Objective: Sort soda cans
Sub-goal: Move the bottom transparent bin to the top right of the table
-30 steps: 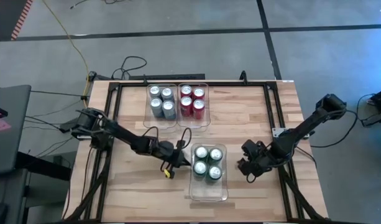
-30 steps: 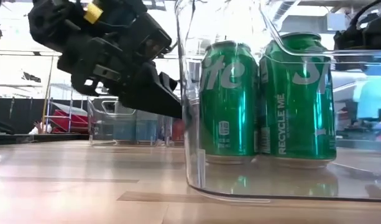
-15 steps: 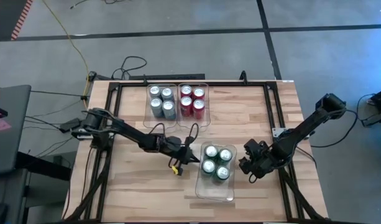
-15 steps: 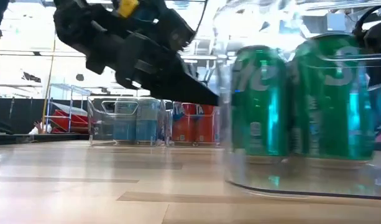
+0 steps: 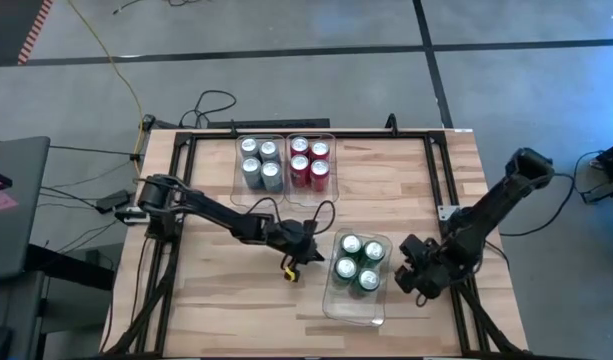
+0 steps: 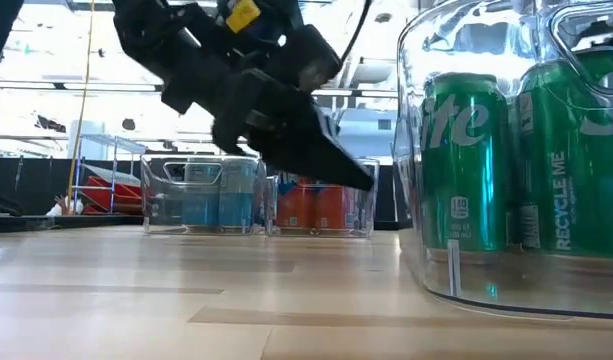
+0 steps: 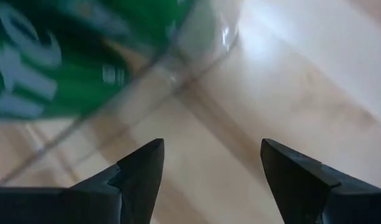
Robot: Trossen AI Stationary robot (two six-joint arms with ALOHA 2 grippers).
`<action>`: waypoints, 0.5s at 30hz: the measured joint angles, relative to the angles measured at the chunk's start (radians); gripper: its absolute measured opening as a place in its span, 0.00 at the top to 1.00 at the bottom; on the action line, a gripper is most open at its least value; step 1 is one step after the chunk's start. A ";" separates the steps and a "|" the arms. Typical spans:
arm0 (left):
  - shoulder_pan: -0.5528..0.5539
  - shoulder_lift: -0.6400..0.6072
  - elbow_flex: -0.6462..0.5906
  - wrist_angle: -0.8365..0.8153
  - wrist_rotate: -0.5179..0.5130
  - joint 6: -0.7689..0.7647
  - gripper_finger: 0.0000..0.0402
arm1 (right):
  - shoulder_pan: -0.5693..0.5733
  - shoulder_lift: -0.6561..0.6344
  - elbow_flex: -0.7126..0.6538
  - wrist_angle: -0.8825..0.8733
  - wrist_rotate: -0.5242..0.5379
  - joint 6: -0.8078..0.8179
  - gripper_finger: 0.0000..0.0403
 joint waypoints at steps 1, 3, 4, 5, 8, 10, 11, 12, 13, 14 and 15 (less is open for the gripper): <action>-0.002 -0.016 0.000 -0.044 -0.001 0.000 1.00 | 0.018 0.000 0.000 0.001 -0.007 0.020 0.29; -0.010 -0.044 0.000 -0.120 -0.002 -0.006 1.00 | 0.057 0.000 0.001 0.019 -0.007 0.059 0.29; -0.018 -0.056 0.000 -0.154 -0.003 -0.010 1.00 | 0.075 0.000 0.001 0.038 -0.007 0.078 0.29; -0.028 -0.065 0.000 -0.178 -0.003 -0.013 1.00 | 0.093 0.002 0.002 0.057 -0.006 0.097 0.29; -0.071 -0.068 -0.001 -0.186 -0.002 -0.014 1.00 | 0.130 0.025 0.002 0.120 0.029 0.130 0.29; -0.102 -0.060 -0.001 -0.173 0.000 -0.013 1.00 | 0.139 0.057 0.002 0.161 0.060 0.142 0.29; -0.116 -0.056 -0.001 -0.164 0.000 -0.013 1.00 | 0.137 0.076 0.002 0.176 0.064 0.144 0.29; -0.128 -0.056 -0.002 -0.165 0.001 -0.013 1.00 | 0.132 0.096 0.002 0.188 0.068 0.147 0.29; -0.139 -0.055 -0.002 -0.161 0.001 -0.014 1.00 | 0.124 0.118 0.002 0.198 0.076 0.147 0.29; -0.147 -0.055 -0.002 -0.148 0.001 -0.014 1.00 | 0.114 0.138 0.002 0.207 0.079 0.148 0.29; -0.152 -0.056 -0.002 -0.132 0.001 -0.015 1.00 | 0.102 0.156 0.002 0.209 0.079 0.152 0.29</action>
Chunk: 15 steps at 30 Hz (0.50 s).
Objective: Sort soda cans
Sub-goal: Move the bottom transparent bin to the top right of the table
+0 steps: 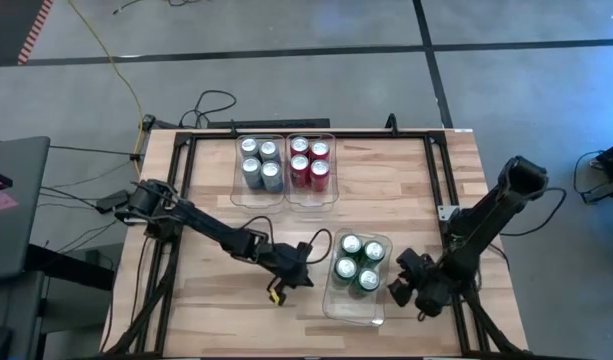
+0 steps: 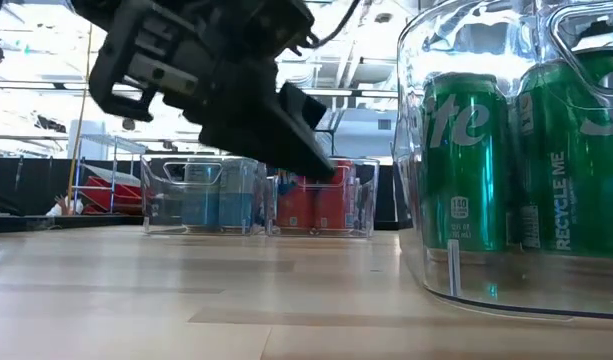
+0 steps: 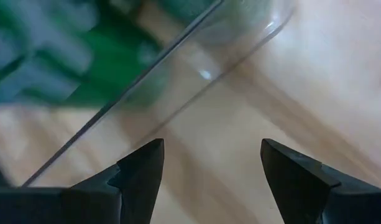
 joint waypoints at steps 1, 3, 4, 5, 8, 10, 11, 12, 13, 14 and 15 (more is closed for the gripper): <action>-0.004 0.000 0.000 0.017 0.000 0.000 1.00 | -0.012 0.017 0.000 0.001 0.000 0.007 0.29; -0.010 0.000 0.000 0.050 -0.001 -0.003 1.00 | -0.030 0.043 0.000 -0.001 0.001 0.017 0.29; -0.011 0.000 0.000 0.063 -0.001 -0.006 1.00 | -0.036 0.052 0.000 -0.002 0.001 0.018 0.29; -0.011 0.007 0.000 0.080 0.000 -0.017 1.00 | -0.039 0.059 0.000 0.002 0.001 0.018 0.29; -0.011 0.015 -0.002 0.094 -0.001 -0.048 1.00 | -0.039 0.072 0.000 0.016 0.001 0.018 0.29; -0.011 0.027 -0.002 0.120 -0.002 -0.051 1.00 | -0.036 0.075 0.000 0.018 0.002 0.018 0.29; -0.011 0.030 -0.003 0.129 -0.006 -0.052 1.00 | -0.032 0.075 0.000 0.020 0.006 0.018 0.29; -0.011 0.032 -0.005 0.135 -0.009 -0.050 1.00 | -0.029 0.075 0.000 0.024 0.012 0.018 0.29; -0.011 0.036 -0.006 0.146 -0.010 -0.046 1.00 | -0.028 0.075 0.000 0.027 0.021 0.018 0.29; -0.011 0.047 -0.004 0.173 -0.010 -0.041 1.00 | -0.025 0.075 0.000 0.033 0.028 0.018 0.30; -0.011 0.054 -0.002 0.188 -0.011 -0.041 1.00 | -0.025 0.075 0.000 0.040 0.032 0.018 0.30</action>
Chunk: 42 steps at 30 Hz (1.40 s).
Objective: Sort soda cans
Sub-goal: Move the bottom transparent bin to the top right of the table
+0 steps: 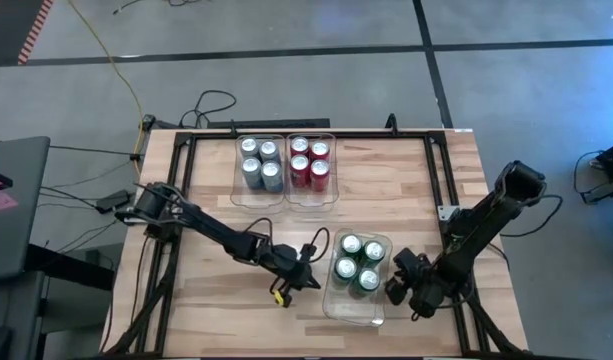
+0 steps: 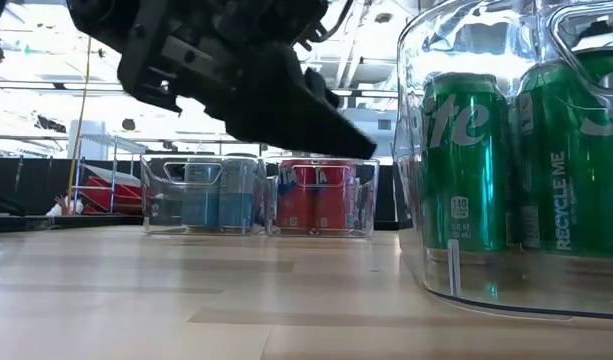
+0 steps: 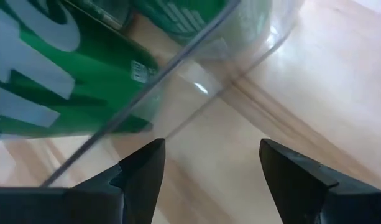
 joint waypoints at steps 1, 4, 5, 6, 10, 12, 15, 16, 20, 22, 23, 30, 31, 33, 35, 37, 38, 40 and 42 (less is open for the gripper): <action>0.002 0.006 0.000 0.000 0.000 0.000 1.00 | 0.000 0.000 0.000 0.007 0.002 0.000 0.31; 0.010 0.030 -0.002 0.026 -0.006 -0.013 1.00 | 0.003 0.013 0.000 0.019 0.003 0.000 0.37; 0.012 0.036 -0.002 0.027 -0.018 -0.026 1.00 | 0.006 0.018 0.000 0.023 0.003 0.000 0.40; 0.016 0.044 -0.002 0.036 -0.031 -0.045 1.00 | 0.007 0.023 0.000 0.025 0.002 0.001 0.44; 0.023 0.060 -0.002 0.060 -0.035 -0.071 1.00 | 0.008 0.047 0.000 0.041 0.001 0.002 0.63; 0.023 0.058 -0.002 0.068 -0.035 -0.061 1.00 | 0.008 0.051 0.000 0.050 0.001 -0.007 0.73; 0.032 0.058 -0.002 0.085 -0.033 -0.056 1.00 | 0.004 0.051 0.000 0.065 0.003 -0.056 0.86; 0.040 0.058 -0.002 0.091 -0.034 -0.056 1.00 | 0.004 0.051 0.000 0.064 0.009 -0.070 0.90; 0.079 0.078 -0.002 0.102 -0.032 -0.085 1.00 | -0.002 0.051 0.000 0.058 0.058 -0.089 0.98; 0.095 0.082 -0.003 0.114 -0.016 -0.090 1.00 | -0.004 0.051 0.000 0.050 0.072 -0.089 0.98; 0.102 0.086 -0.001 0.133 -0.007 -0.088 1.00 | -0.009 0.051 0.000 0.045 0.076 -0.093 0.98; 0.150 0.091 -0.002 0.154 0.001 -0.054 1.00 | -0.062 0.051 0.000 -0.036 0.076 -0.128 0.99; 0.156 0.091 -0.002 0.162 0.002 -0.049 1.00 | -0.073 0.051 0.000 -0.042 0.076 -0.141 0.99; 0.170 0.091 -0.002 0.174 0.012 -0.045 1.00 | -0.096 0.048 0.000 -0.052 0.074 -0.168 0.99; 0.186 0.091 -0.002 0.174 0.020 -0.044 1.00 | -0.122 0.046 0.000 -0.054 0.073 -0.206 1.00; 0.201 0.091 -0.002 0.171 0.022 -0.043 1.00 | -0.148 0.044 0.000 -0.059 0.073 -0.241 1.00; 0.207 0.091 -0.002 0.171 0.021 -0.041 1.00 | -0.160 0.043 0.000 -0.065 0.073 -0.256 1.00; 0.219 0.091 -0.002 0.171 0.019 -0.040 1.00 | -0.184 0.040 0.000 -0.080 0.072 -0.274 1.00; 0.229 0.090 -0.002 0.170 0.015 -0.040 1.00 | -0.202 0.032 0.000 -0.107 0.072 -0.287 1.00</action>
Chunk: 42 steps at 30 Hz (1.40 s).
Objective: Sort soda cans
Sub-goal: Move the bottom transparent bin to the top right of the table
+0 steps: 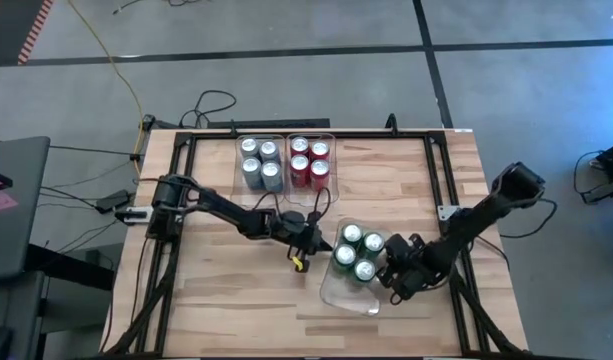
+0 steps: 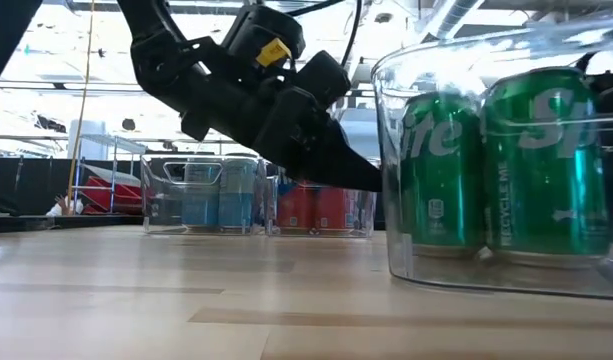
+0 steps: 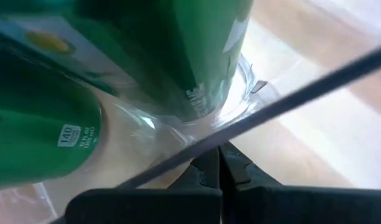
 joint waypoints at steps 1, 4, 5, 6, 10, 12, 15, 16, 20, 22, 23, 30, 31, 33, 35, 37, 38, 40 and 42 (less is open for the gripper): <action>0.004 0.000 0.000 0.000 -0.002 0.000 1.00 | -0.007 -0.004 0.000 -0.010 0.000 -0.004 1.00; 0.017 0.000 0.000 0.002 -0.006 0.008 1.00 | -0.023 -0.029 0.000 -0.048 0.008 -0.012 1.00; 0.021 0.000 0.000 0.002 -0.006 0.011 1.00 | -0.027 -0.039 -0.001 -0.064 0.015 -0.014 1.00; 0.026 0.000 0.000 0.002 -0.006 0.011 1.00 | -0.031 -0.050 -0.001 -0.080 0.022 -0.014 1.00; 0.045 0.000 0.000 0.005 -0.005 0.011 1.00 | -0.046 -0.094 -0.001 -0.153 0.058 -0.010 1.00; 0.054 0.000 0.000 0.009 -0.004 0.011 1.00 | -0.059 -0.116 -0.001 -0.192 0.075 -0.010 1.00; 0.066 0.000 0.000 0.012 0.000 0.012 1.00 | -0.082 -0.142 -0.001 -0.262 0.113 -0.010 1.00; 0.068 0.000 0.000 0.011 0.000 0.012 1.00 | -0.090 -0.152 -0.001 -0.280 0.118 -0.010 1.00; 0.071 0.000 0.000 0.005 -0.001 -0.008 1.00 | -0.104 -0.202 -0.001 -0.331 0.118 -0.009 1.00; 0.061 -0.002 0.000 -0.008 -0.003 -0.012 1.00 | -0.085 -0.239 -0.001 -0.336 0.116 -0.002 1.00; 0.054 -0.003 0.001 -0.014 -0.009 -0.005 1.00 | -0.070 -0.262 -0.001 -0.337 0.114 -0.002 1.00; 0.001 -0.041 0.001 -0.147 -0.022 0.024 1.00 | 0.090 -0.371 0.068 -0.323 0.119 0.020 1.00; -0.008 -0.059 0.001 -0.185 -0.038 0.020 1.00 | 0.121 -0.368 0.081 -0.309 0.137 0.020 1.00; -0.030 -0.094 0.001 -0.254 -0.079 0.017 1.00 | 0.181 -0.348 0.104 -0.259 0.187 0.014 1.00; -0.059 -0.131 0.001 -0.316 -0.118 0.021 1.00 | 0.224 -0.309 0.122 -0.179 0.217 -0.015 1.00; -0.089 -0.157 0.001 -0.350 -0.159 0.023 1.00 | 0.244 -0.253 0.131 -0.078 0.228 -0.064 1.00; -0.101 -0.166 0.001 -0.358 -0.176 0.023 1.00 | 0.248 -0.220 0.136 -0.020 0.231 -0.091 1.00; -0.125 -0.175 0.001 -0.365 -0.201 0.023 1.00 | 0.247 -0.147 0.149 0.083 0.236 -0.153 1.00; -0.146 -0.175 0.001 -0.357 -0.217 0.022 1.00 | 0.247 -0.075 0.172 0.153 0.237 -0.204 1.00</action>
